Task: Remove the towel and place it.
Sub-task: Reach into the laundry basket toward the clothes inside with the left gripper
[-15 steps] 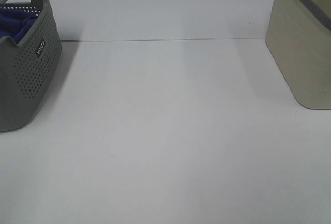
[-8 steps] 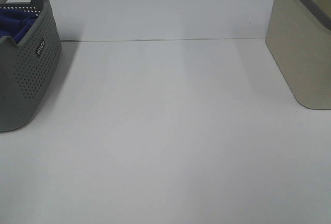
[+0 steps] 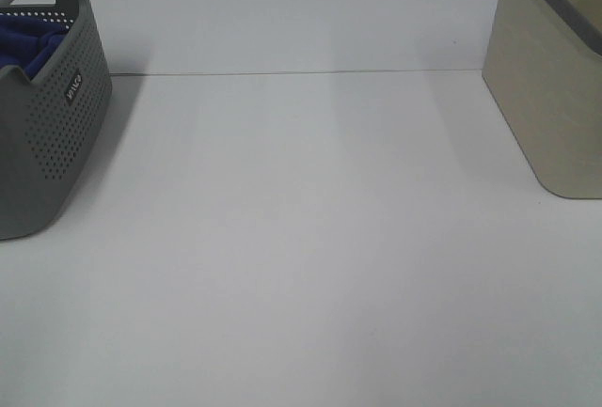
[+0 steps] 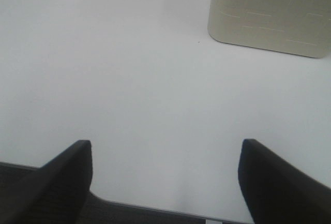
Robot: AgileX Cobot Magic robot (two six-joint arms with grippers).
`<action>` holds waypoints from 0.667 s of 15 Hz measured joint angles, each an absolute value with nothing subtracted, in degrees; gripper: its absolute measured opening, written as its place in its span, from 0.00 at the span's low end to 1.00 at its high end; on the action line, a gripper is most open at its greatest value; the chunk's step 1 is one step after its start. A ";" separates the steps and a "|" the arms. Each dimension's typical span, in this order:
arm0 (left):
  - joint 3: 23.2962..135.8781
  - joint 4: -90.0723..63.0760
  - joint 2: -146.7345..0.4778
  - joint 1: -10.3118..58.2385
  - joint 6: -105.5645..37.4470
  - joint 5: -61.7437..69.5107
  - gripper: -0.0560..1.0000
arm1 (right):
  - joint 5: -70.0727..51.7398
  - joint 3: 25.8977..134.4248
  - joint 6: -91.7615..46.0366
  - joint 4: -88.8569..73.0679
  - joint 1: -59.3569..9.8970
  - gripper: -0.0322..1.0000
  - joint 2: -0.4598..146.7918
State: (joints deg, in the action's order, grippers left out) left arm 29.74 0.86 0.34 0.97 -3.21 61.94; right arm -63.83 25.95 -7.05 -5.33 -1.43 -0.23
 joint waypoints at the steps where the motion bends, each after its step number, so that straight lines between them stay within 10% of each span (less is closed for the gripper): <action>1: 29.74 0.86 0.34 0.97 -3.21 61.94 0.77 | -63.83 25.95 -7.05 -5.33 -1.43 0.77 -0.23; 10: 29.74 0.86 0.34 0.97 -3.21 61.94 0.77 | -63.83 25.95 -7.05 -5.33 -1.43 0.77 -0.23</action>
